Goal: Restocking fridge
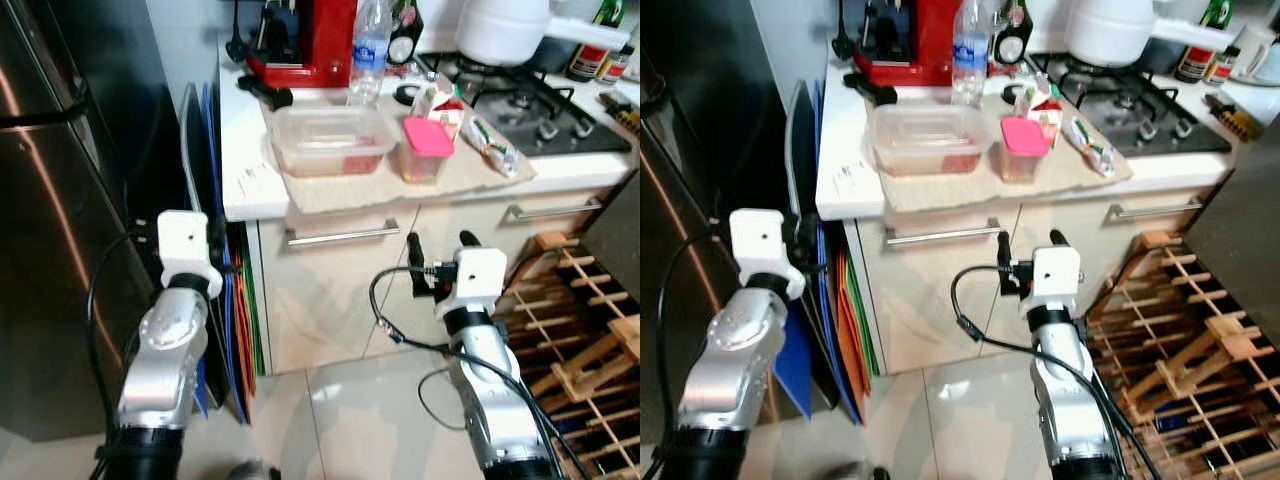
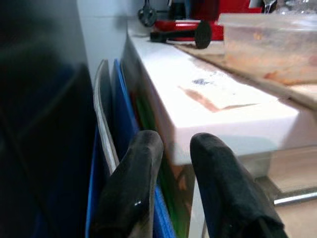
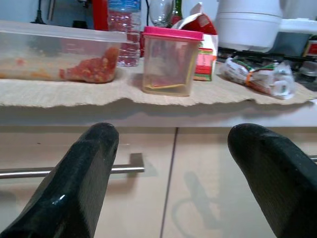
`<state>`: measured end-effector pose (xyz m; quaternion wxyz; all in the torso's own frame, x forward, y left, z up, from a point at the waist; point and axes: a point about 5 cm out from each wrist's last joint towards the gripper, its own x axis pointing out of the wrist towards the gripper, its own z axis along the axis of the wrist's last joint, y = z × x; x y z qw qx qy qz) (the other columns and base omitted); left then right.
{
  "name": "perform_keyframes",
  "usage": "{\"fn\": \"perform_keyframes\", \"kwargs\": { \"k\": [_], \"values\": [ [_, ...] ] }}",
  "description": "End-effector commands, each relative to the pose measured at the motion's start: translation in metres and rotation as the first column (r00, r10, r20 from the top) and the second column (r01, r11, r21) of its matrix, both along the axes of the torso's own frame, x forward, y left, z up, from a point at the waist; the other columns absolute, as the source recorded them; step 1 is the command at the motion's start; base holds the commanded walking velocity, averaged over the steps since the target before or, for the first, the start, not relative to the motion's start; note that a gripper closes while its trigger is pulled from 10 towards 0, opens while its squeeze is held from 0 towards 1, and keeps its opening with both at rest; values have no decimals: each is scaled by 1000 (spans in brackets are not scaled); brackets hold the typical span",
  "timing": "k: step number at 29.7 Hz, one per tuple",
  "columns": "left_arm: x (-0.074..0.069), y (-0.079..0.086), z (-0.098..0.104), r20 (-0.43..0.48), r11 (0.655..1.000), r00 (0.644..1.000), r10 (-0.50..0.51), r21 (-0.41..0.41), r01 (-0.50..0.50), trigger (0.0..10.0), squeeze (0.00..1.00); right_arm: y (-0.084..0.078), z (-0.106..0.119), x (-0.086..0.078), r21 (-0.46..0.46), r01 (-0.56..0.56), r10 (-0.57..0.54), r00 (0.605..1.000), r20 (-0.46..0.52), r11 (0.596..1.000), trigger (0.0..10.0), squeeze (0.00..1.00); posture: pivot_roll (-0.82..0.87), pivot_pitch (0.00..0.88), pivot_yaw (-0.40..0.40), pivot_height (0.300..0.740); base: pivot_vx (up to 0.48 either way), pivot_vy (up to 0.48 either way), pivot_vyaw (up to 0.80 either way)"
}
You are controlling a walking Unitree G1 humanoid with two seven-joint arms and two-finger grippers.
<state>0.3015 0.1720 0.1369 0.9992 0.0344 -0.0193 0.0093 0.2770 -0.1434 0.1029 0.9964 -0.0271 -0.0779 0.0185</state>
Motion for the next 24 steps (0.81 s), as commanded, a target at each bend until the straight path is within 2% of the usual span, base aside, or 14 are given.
{"fn": "perform_keyframes", "kwargs": {
  "k": [1, 4, 5, 6, 8, 12, 13, 14, 15, 17, 21, 24],
  "values": [
    [2, -3, 8, 38, 1000, 999, -15, 10, 14, 10000, 1000, -5, 1, 1, -6, 20, -20, 1000, 1, 1000, 10000, 0, 116, 0, -19, 740, 0, 0, 0],
    [2, -4, 7, 39, 999, 999, -36, 20, 35, 10000, 1000, -7, 2, 1, -4, 37, -37, 999, 7, 999, 10000, 0, 111, 0, -22, 740, 0, 0, 0],
    [4, 2, -10, -37, 999, 999, -13, -34, 11, 10000, 1000, -17, -3, -2, 14, 77, -77, 997, -14, 997, 10000, 0, 103, 9, -17, 740, 0, 0, 0],
    [4, 2, -10, -37, 999, 999, -13, -34, 11, 10000, 1000, -17, -3, -2, 14, 77, -77, 997, -14, 997, 10000, 0, 103, 9, -17, 740, 0, 0, 0],
    [5, 10, -20, -87, 996, 996, 28, -83, -35, 10000, 1000, -23, -8, -5, 22, 97, -96, 995, -36, 995, 10000, 0, 97, 9, -15, 740, 0, 0, 0],
    [2, 17, -23, -87, 995, 996, 33, -94, -41, 10000, 1000, -26, -13, -9, 13, 106, -106, 993, -46, 994, 10000, 0, 78, 0, -3, 740, 0, 0, 0],
    [0, 18, -27, -102, 996, 995, 18, -84, -26, 10000, 1000, -25, -14, -10, 12, 106, -105, 993, -48, 994, 10000, 0, 78, 0, -3, 740, 0, 0, 0],
    [-12, 23, -36, -128, 999, 992, -9, -50, 2, 10000, 1000, -23, -20, -17, 5, 82, -82, 994, -72, 997, 10000, 0, 66, 0, -1, 740, 0, 0, 0],
    [-12, 23, -36, -128, 999, 992, -9, -50, 2, 10000, 1000, -23, -20, -17, 5, 82, -82, 994, -72, 997, 10000, 0, 66, 0, -1, 740, 0, 0, 0],
    [-29, 26, -51, -177, 998, 983, -45, -40, 38, 10000, 1000, -21, -33, -32, 5, 58, -57, 991, -124, 998, 10000, 0, 69, 0, -2, 740, 0, 0, 0],
    [-35, 21, -54, -162, 997, 985, -65, -54, 57, 10000, 1000, -21, -41, -43, 1, 42, -41, 987, -156, 999, 10000, 0, 76, 0, -11, 740, 0, 0, 0],
    [-30, 13, -42, -93, 995, 993, -72, -68, 66, 10000, 1000, -20, -38, -43, 6, 45, -44, 988, -146, 999, 10000, 0, 78, 0, -15, 740, 0, 0, 0]
  ]
}}
